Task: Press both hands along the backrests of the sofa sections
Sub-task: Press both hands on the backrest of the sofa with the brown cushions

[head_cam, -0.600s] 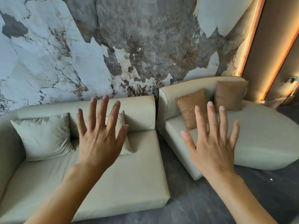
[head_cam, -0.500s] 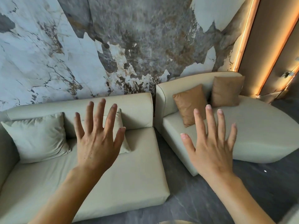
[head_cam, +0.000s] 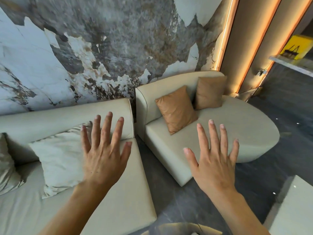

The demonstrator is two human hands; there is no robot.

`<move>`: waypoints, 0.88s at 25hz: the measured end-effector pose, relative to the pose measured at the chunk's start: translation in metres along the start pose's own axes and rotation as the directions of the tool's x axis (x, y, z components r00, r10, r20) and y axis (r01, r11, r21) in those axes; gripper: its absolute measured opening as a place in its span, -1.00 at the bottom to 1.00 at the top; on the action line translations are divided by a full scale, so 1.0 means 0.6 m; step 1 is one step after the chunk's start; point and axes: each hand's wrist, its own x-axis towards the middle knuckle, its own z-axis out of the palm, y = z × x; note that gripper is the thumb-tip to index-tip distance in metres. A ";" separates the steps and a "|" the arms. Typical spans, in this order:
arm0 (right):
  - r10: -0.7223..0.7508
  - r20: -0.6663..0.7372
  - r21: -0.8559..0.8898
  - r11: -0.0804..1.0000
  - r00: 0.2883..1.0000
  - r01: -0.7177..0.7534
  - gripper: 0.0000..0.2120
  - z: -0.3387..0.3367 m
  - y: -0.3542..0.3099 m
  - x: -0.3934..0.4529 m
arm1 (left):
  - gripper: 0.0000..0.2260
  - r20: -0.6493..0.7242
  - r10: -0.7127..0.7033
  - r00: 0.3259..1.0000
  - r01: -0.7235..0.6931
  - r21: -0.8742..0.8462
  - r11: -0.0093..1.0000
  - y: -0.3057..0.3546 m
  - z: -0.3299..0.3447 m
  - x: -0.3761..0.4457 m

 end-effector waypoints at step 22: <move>-0.327 -0.047 0.114 0.937 0.944 0.330 -0.33 0.245 0.429 0.605 | -0.41 -0.041 -0.305 0.952 0.307 0.128 0.943 0.415 0.323 0.409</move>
